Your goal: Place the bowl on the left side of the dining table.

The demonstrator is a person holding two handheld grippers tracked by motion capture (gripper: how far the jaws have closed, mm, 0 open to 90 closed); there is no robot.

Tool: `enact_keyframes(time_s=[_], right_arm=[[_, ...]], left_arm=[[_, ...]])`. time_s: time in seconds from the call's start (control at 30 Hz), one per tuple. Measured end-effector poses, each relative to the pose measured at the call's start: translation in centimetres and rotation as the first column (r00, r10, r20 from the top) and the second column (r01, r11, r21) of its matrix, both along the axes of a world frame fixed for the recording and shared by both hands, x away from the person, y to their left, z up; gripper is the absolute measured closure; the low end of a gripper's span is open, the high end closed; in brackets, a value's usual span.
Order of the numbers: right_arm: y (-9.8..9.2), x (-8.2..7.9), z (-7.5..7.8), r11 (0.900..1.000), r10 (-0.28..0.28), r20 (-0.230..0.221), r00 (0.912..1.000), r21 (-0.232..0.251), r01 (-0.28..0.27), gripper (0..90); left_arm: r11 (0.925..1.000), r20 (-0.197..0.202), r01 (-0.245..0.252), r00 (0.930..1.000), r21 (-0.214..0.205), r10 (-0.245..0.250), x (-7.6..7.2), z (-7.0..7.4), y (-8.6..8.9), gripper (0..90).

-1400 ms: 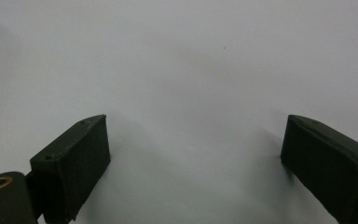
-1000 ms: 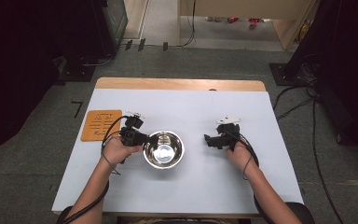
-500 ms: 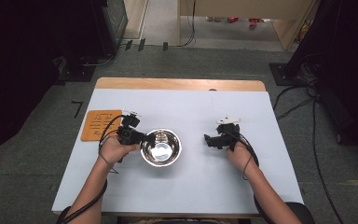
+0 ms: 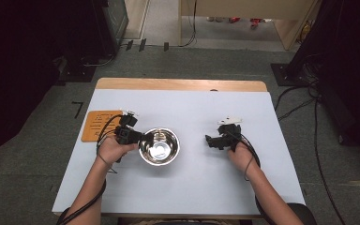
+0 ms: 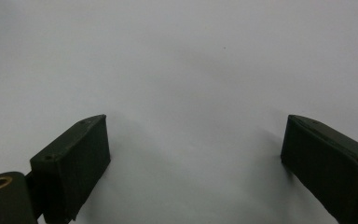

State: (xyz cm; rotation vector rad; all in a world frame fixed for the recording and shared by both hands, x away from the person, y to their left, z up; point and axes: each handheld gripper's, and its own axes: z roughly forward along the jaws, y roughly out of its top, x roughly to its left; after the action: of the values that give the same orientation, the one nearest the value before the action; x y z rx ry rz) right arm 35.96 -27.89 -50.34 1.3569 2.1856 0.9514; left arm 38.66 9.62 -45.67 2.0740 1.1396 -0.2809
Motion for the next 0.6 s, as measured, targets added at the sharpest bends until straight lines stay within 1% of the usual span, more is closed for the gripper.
enact_keyframes(time_s=[0.6], right_arm=[[0.0, 0.0, 0.0, 1.0, 0.0, 0.0, 1.0, 0.0, 0.0, 7.5]], left_arm=[[0.9993, -0.009, -0.038, 0.9992, 0.004, 0.038, 0.4, -0.1, 1.2, 84.7]])
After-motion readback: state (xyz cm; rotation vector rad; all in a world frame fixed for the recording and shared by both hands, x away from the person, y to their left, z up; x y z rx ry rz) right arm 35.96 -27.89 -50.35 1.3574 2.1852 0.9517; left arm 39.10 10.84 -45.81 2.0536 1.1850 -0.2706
